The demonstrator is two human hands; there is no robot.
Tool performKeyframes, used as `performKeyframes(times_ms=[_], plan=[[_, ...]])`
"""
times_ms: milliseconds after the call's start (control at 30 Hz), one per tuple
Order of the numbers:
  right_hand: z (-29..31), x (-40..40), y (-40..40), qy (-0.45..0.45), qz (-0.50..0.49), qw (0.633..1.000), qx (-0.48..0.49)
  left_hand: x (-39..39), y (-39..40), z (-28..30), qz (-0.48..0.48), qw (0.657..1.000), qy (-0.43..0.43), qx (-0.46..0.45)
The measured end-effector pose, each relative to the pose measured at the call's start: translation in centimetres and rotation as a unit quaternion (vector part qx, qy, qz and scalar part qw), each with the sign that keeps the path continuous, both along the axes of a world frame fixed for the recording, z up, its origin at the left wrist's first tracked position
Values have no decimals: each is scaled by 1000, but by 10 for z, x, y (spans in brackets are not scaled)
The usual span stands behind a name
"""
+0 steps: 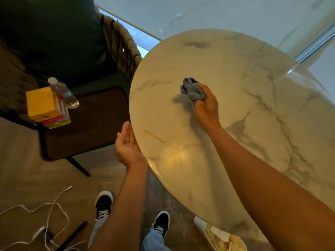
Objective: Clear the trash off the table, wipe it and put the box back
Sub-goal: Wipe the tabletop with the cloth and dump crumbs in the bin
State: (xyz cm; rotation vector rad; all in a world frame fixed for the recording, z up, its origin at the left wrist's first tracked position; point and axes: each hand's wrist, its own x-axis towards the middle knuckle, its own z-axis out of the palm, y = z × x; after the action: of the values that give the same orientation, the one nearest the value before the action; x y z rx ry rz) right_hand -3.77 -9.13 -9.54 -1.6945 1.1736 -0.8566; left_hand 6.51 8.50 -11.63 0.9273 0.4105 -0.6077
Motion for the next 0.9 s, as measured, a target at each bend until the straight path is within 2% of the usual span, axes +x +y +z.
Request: performKeyframes(times_ms=[100,233,400,467,567,633,700,767,833,900], plan=[[-10,16,-21,73,21,997,-10,1,-1,-1,-4,1000,3,6],[4,52,5,152,168,972,-56,2,-3,-3,8,1000,11,2],[7,54,68,144,324,933,-63,2,-1,-4,19,999,31,-28],[5,40,89,150,362,919,-55,3,0,-4,11,997,46,-55],[2,14,112,149,394,906,-42,-5,7,-5,-6,998,46,-32],[5,2,116,71,348,935,4,-13,12,-2,4,998,50,-23],[11,-9,107,-26,216,976,26,-18,14,0,24,998,54,-19],[16,-30,82,-74,69,995,5,-21,14,5,27,998,54,-17],[16,-60,54,-78,-61,995,-21,-22,13,7,31,998,52,-15],[9,-95,36,-24,-135,990,-25,-24,14,9,33,998,48,-14]])
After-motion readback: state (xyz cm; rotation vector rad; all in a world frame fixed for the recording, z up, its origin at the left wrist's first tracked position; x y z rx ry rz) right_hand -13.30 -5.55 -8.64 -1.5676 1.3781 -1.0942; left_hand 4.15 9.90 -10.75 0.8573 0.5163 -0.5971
